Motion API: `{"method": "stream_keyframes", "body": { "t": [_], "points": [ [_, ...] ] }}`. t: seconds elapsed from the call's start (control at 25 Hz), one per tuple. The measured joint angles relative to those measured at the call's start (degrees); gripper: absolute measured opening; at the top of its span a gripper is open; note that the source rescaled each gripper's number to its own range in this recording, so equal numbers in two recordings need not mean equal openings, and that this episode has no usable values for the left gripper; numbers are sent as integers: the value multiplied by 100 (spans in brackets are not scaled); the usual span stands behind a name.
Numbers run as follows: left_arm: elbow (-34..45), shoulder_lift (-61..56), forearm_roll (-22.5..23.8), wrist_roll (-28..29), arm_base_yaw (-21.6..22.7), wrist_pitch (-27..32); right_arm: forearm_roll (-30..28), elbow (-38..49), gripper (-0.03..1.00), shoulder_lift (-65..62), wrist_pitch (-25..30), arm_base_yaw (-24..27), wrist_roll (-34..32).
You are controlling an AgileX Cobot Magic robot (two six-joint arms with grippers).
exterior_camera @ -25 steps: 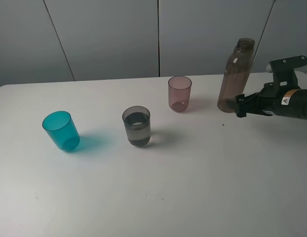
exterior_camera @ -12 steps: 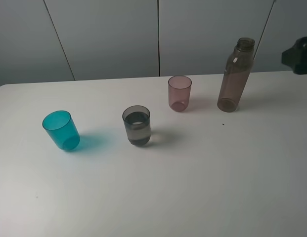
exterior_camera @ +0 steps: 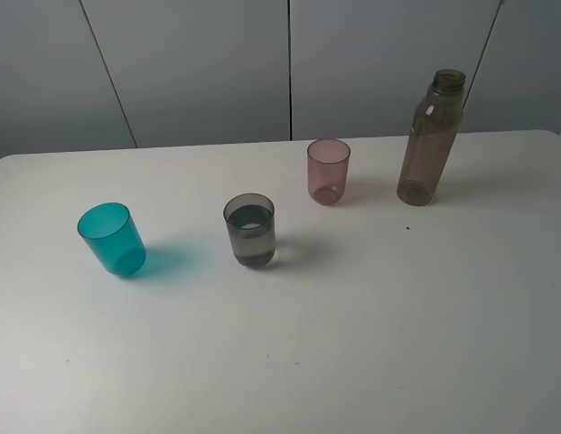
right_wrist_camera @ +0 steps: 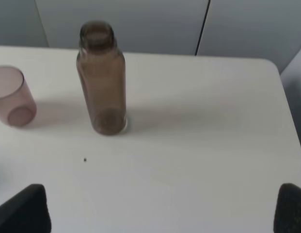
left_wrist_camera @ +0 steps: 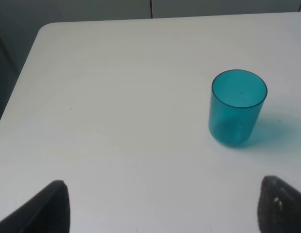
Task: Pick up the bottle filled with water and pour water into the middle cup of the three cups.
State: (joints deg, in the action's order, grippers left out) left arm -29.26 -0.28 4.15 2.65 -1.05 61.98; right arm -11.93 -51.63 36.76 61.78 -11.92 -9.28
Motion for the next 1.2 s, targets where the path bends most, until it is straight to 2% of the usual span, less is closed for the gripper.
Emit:
{"method": "stream_keyframes", "body": {
  "t": [0.12,0.28,0.52,0.76,1.0,1.2],
  "points": [
    [0,0,0,0,0,0,226,115,100,-331,506,2,101],
    [0,0,0,0,0,0,655,503,100,-1023,646,2,397],
    [0,0,0,0,0,0,1193,1334,100,-2417,510,2,998],
    [0,0,0,0,0,0,1279,1873,100,-3604,464,2,1047],
    [0,0,0,0,0,0,1305,2050,100,-3658,538,2,1047],
    [0,0,0,0,0,0,1408,2232,100,-3658,185,2,928]
  ]
}}
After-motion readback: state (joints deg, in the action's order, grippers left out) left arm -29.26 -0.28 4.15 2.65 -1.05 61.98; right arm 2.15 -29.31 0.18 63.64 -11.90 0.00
